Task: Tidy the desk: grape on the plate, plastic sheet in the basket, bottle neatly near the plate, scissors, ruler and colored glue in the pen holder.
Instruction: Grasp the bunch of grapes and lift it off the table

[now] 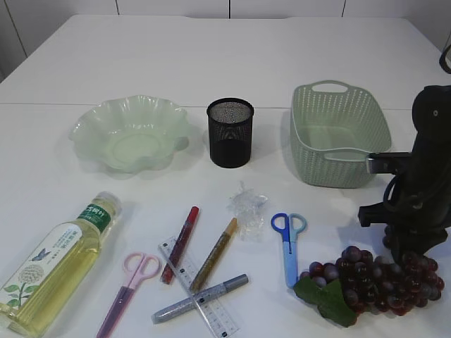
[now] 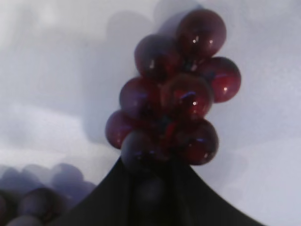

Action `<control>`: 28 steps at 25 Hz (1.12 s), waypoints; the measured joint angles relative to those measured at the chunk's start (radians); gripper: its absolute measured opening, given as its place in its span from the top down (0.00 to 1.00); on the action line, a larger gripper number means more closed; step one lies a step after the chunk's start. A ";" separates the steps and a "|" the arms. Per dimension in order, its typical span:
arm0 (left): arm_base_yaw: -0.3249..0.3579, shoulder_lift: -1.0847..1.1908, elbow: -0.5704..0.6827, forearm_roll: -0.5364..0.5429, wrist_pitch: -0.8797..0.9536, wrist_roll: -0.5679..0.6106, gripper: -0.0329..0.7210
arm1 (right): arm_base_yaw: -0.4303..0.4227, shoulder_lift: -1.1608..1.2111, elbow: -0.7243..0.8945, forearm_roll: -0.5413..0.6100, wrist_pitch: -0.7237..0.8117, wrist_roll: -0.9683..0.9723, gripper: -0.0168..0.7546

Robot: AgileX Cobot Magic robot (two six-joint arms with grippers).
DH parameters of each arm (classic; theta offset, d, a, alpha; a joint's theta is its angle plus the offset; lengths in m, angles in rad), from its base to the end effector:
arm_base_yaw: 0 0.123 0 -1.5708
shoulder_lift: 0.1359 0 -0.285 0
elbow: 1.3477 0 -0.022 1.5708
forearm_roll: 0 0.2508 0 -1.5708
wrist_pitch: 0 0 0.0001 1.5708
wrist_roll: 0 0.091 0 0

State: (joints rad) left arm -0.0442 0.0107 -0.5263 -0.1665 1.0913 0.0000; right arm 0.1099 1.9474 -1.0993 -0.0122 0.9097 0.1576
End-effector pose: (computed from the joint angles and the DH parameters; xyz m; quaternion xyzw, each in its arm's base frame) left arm -0.0087 -0.0130 0.2831 0.0240 0.8538 -0.0943 0.5114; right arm 0.3255 0.0350 0.1238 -0.0198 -0.9985 0.0112 0.0488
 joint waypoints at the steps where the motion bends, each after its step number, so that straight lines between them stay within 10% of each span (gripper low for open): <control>1: 0.000 0.000 0.000 0.000 -0.002 0.000 0.45 | 0.000 0.000 0.000 0.000 -0.004 0.000 0.80; 28: 0.000 0.000 0.000 -0.014 -0.005 0.000 0.50 | -0.002 -0.169 0.005 0.030 0.035 0.000 0.84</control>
State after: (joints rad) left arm -0.0442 0.0107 -0.5263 -0.1802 1.0863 0.0000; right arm 0.1083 1.7780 -1.0941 0.0183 0.9443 0.1576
